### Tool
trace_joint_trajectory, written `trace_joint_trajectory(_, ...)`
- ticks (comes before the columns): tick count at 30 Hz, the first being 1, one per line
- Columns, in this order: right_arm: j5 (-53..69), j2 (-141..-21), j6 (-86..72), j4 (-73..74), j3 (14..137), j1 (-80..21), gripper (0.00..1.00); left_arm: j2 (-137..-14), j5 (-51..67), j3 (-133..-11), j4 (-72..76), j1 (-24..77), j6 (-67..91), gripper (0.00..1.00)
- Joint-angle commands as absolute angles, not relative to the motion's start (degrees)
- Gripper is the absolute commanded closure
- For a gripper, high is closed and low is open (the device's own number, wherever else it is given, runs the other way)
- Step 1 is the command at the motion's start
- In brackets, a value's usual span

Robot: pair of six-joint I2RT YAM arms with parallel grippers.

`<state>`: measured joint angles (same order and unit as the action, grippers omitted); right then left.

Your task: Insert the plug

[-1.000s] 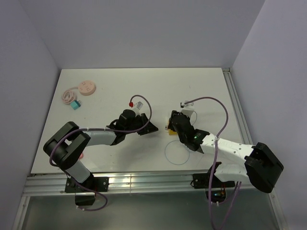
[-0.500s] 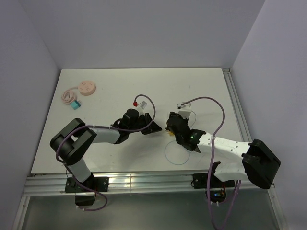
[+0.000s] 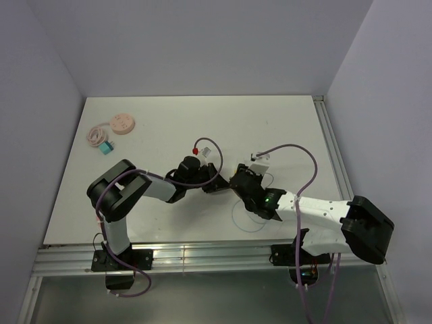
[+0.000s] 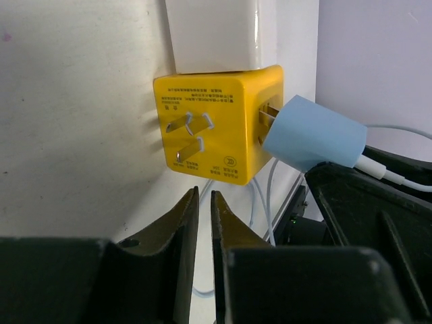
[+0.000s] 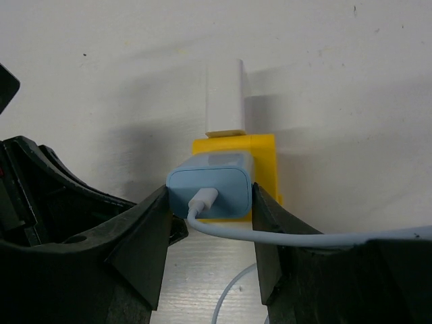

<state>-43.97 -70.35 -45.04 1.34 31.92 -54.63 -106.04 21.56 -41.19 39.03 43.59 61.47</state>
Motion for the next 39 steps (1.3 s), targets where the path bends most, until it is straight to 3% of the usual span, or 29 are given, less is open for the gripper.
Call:
trace_joint_trajectory(1,-41.9,-74.4,-50.5,10.4,29.9,-55.5,1.0,-106.2,22.5,-43.3,42.3,43.9,61.8,0.82)
trace_joint_trajectory(10,-39.7,-78.1,-46.1,20.9,41.6,-55.0,1.0,-104.1,19.5,-43.8,38.3,43.8,59.6,0.81)
trace_joint_trajectory(21,-30.0,-86.0,-44.5,20.7,43.2,-52.2,1.0,-104.0,18.2,-42.5,38.1,43.3,59.5,0.81)
trace_joint_trajectory(30,-24.0,-78.1,-40.3,22.7,46.2,-46.8,1.0,-99.7,14.2,-41.0,34.0,42.3,55.9,0.78)
trace_joint_trajectory(34,-17.4,-79.2,-36.2,26.5,50.7,-43.6,1.0,-100.3,15.7,-42.9,33.0,40.8,54.9,0.72)
trace_joint_trajectory(39,-14.0,-81.8,-31.6,30.0,54.5,-40.7,1.0,-103.6,17.8,-46.0,33.0,39.0,55.0,0.73)
